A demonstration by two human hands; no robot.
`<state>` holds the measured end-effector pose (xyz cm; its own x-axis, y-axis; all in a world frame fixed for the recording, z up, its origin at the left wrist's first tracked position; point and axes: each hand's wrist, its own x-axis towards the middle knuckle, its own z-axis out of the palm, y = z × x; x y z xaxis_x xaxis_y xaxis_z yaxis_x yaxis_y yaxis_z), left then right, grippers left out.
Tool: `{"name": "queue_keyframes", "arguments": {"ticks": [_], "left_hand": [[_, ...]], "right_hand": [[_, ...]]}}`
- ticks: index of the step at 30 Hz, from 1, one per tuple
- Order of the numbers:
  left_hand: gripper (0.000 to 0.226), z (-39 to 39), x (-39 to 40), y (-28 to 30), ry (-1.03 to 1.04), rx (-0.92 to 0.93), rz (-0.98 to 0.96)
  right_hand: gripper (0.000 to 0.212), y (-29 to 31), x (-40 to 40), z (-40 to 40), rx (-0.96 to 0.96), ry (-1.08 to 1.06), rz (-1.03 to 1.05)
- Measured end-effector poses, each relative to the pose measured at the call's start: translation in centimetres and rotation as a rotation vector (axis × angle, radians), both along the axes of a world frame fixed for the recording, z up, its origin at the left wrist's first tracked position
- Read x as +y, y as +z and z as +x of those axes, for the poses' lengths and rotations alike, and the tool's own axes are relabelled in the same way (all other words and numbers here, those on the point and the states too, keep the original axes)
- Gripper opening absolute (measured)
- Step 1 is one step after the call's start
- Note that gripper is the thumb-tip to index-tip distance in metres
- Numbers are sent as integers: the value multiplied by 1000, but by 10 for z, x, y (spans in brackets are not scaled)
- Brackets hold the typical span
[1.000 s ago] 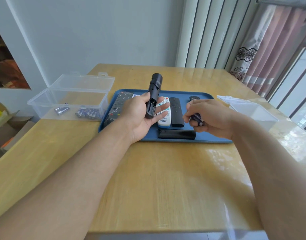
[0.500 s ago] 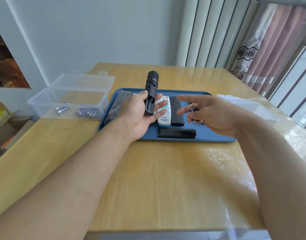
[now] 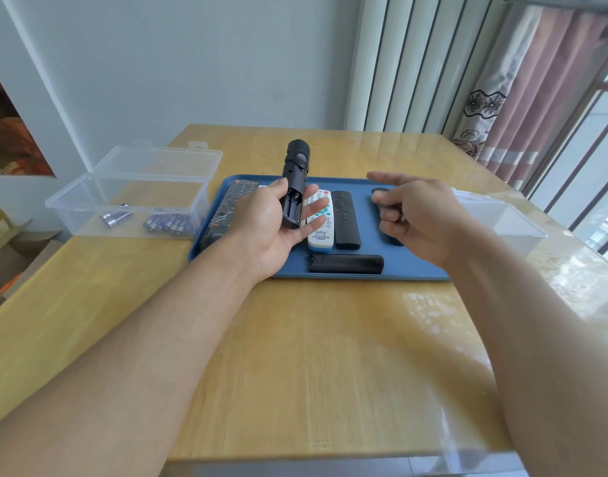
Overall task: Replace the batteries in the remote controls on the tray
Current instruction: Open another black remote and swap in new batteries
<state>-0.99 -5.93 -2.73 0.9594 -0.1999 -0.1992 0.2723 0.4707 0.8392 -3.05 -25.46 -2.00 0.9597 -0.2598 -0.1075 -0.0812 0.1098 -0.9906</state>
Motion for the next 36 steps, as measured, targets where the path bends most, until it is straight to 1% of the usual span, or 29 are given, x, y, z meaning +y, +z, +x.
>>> {"name": "queue_keyframes", "arguments": {"ticks": [2,3,8,13,15,17,19,21,23,24,25,27,29,30,32,33,34,36], "left_hand": [[35,0,-1,0,2,1,-3],[35,-1,-1,0,2,1,-4],[35,-1,0,0,13,6,-9],[36,-1,-1,0,28,6,-17],[36,0,-1,0,32,6,-22],[37,0,-1,0,32,5,-28],[37,0,0,0,34,1,-34],[36,0,0,0,39,0,-40],[36,1,1,0,43,3,-46],[36,1,0,0,49,3,-51],[35,1,1,-1,62,1,-56],[34,1,1,-1,92,-9,-74],[31,2,2,2,116,-18,-114],[31,2,3,4,131,-25,-138],[28,2,8,8,198,-52,-167],[27,2,12,10,240,-75,-162],[26,3,17,12,285,-101,-138],[28,4,30,15,365,-159,-63]], "right_hand": [[37,0,0,-2,12,49,51],[37,-1,1,-3,13,78,38],[35,-2,5,-7,38,165,-146],[48,2,8,-11,71,192,-231],[54,2,12,-10,61,158,-191],[52,1,12,-8,34,122,-82],[48,2,9,-6,28,143,59],[44,3,6,-5,52,200,154],[33,3,4,-7,75,269,167],[25,2,4,-8,77,314,146],[19,1,3,-9,76,363,120],[28,1,2,-10,67,426,64],[29,-1,7,-11,60,402,-58],[26,-4,11,-11,55,350,-195],[18,-3,26,-9,51,244,-569],[14,1,34,-6,41,225,-712],[12,7,43,-3,13,248,-815],[14,22,62,5,-60,334,-957]]}}
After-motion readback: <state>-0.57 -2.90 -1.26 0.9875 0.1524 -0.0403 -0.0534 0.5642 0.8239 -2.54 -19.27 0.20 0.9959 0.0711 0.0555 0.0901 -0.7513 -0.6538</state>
